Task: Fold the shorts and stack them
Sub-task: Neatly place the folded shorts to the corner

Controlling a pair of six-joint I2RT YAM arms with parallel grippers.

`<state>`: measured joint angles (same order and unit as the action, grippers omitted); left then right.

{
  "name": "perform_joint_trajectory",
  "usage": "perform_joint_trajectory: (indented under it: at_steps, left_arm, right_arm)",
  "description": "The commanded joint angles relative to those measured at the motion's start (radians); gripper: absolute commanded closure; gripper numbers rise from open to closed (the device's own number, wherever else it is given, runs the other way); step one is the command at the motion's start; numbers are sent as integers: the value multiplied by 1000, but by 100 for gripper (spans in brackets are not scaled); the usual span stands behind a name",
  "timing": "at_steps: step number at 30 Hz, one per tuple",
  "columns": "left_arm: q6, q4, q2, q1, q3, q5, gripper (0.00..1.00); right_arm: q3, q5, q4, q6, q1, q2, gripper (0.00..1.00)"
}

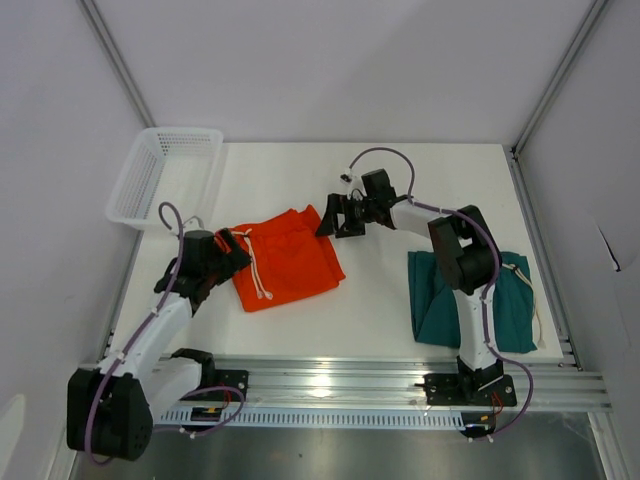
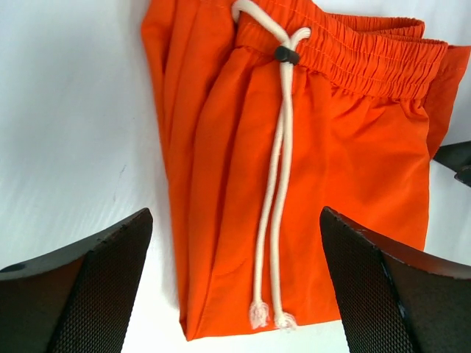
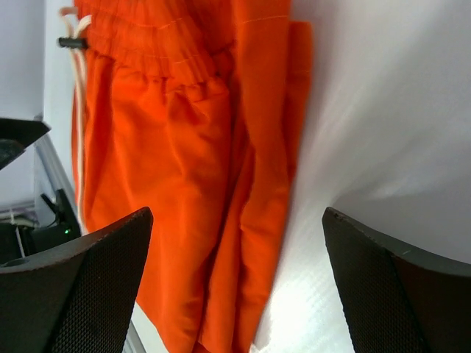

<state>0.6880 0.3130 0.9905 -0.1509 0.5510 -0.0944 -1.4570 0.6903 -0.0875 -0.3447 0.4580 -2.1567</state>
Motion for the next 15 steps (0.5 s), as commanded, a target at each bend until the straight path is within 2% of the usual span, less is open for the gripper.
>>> perform_joint_trajectory:
  at_steps: [1, 6, 9, 12, 15]
  left_arm:
    - [16, -64, -78, 42, -80, 50, 3]
    - [-16, -98, -105, 120, -149, 85, 3]
    - [-33, -135, -147, 184, -206, 153, 3]
    - [-50, -179, -156, 226, -243, 211, 3]
    - [-62, -232, -113, 258, -250, 278, 3]
  right_arm:
    - [-32, 43, 28, 9, 25, -37, 0]
    - [-36, 20, 23, 10, 60, -63, 0]
    - [-31, 21, 26, 4, 74, -74, 2]
    - [-20, 34, 45, -7, 77, -84, 14]
    - [-2, 46, 69, -22, 79, -92, 19]
